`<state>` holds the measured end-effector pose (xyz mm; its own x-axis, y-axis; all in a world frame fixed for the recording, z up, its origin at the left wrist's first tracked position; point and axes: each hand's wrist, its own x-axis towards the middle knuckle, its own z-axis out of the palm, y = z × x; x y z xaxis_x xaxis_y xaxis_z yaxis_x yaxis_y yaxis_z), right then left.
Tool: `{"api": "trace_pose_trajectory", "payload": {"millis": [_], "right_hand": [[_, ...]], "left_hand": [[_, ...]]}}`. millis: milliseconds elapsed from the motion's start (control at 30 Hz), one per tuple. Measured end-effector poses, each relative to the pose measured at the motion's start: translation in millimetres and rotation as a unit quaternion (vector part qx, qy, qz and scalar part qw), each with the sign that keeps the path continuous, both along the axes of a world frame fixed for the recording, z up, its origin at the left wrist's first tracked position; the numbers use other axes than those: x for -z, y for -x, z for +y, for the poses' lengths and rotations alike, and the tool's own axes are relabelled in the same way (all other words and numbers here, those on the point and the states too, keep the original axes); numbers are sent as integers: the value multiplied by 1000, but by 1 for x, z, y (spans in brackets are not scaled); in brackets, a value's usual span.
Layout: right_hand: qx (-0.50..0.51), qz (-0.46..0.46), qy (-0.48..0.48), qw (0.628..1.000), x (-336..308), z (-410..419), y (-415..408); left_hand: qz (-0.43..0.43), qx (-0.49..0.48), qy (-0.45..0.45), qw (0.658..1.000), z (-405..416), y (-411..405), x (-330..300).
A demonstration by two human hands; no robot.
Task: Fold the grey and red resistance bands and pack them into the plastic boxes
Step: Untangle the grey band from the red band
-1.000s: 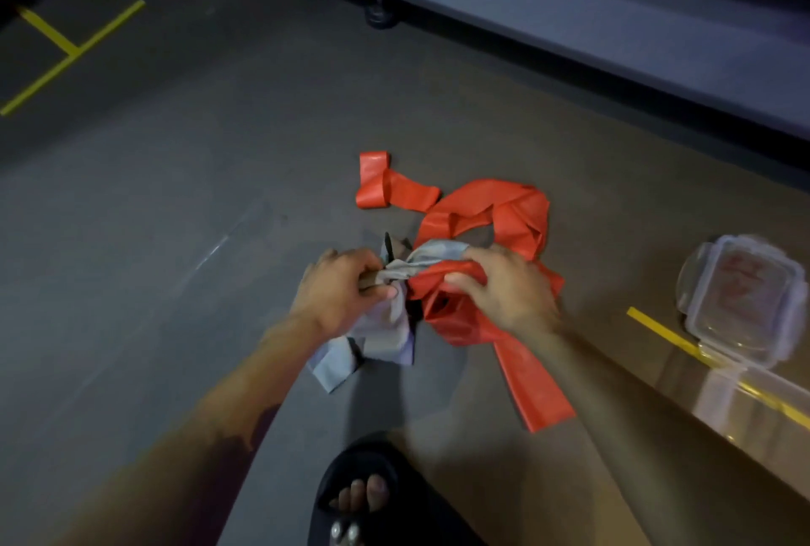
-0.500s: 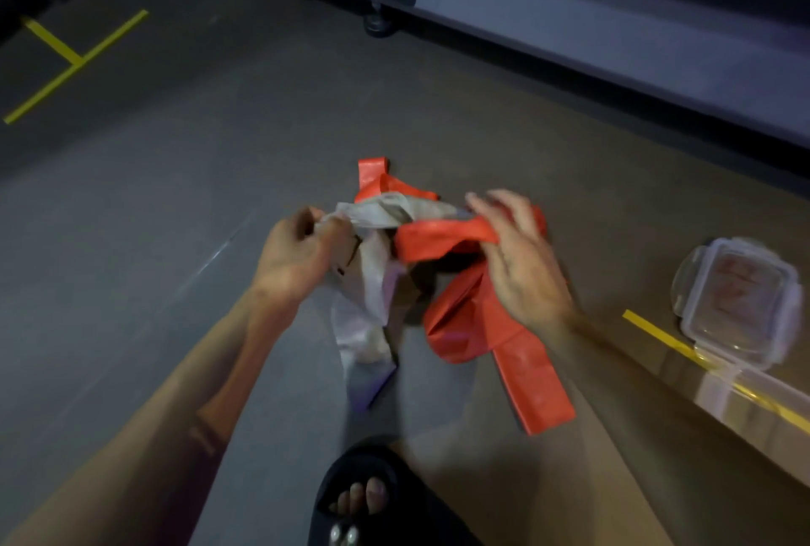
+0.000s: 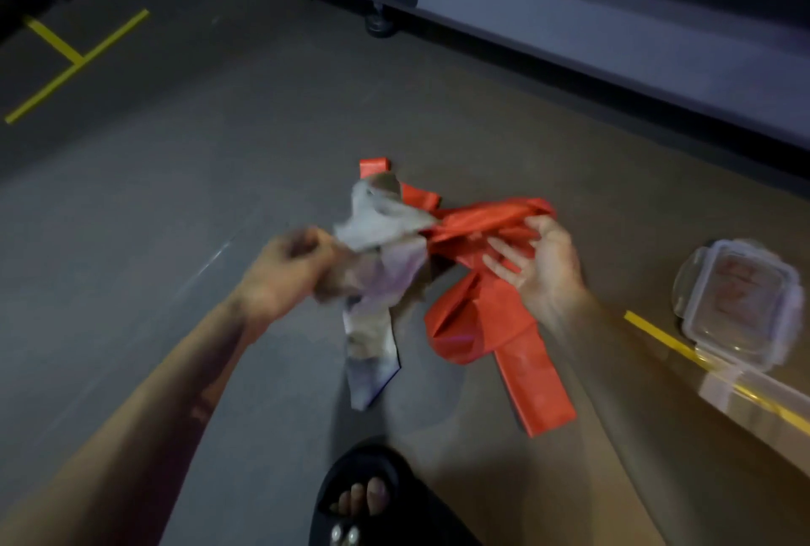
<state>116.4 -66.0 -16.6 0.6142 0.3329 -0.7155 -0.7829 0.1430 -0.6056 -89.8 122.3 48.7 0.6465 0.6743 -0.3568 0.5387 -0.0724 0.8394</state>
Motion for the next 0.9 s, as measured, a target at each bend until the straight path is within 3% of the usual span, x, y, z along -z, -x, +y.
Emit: {"api": "trace_pose_trajectory", "payload": {"millis": [33,67,100,133,200,267,467,600,667,800,833,900], "right_hand": [[-33,-25,34,999,7,-2,2],[-64,-51,72,994,15,-4,4],[-83,-84,112,987,20,-7,7],[-106,-140,167,970,30,-10,8],[-186,-257,272,908,45,-12,11],[-242,-335,316,854,40,-12,21],[-281,-532,264,754,26,-8,45],[-405,-545,187,710,30,-5,54],[-460,-523,180,695,37,-2,57],[-544,-466,232,658,50,3,61],[-563,-455,260,639,51,2,62],[-572,-454,297,616,54,-3,59]], "left_hand": [[121,112,-23,986,3,8,10],[230,202,-59,950,8,16,21],[300,249,-95,916,10,21,30],[330,248,-120,903,9,22,33],[309,201,-144,918,1,19,36],[261,196,-186,927,-10,8,42],[282,213,-265,897,-38,-12,69],[167,92,-264,945,-40,-17,64],[168,112,-256,945,-34,-24,56],[322,267,-222,881,-34,-24,62],[308,249,-227,890,-37,-24,60],[204,168,-210,941,-39,-28,44]]}}
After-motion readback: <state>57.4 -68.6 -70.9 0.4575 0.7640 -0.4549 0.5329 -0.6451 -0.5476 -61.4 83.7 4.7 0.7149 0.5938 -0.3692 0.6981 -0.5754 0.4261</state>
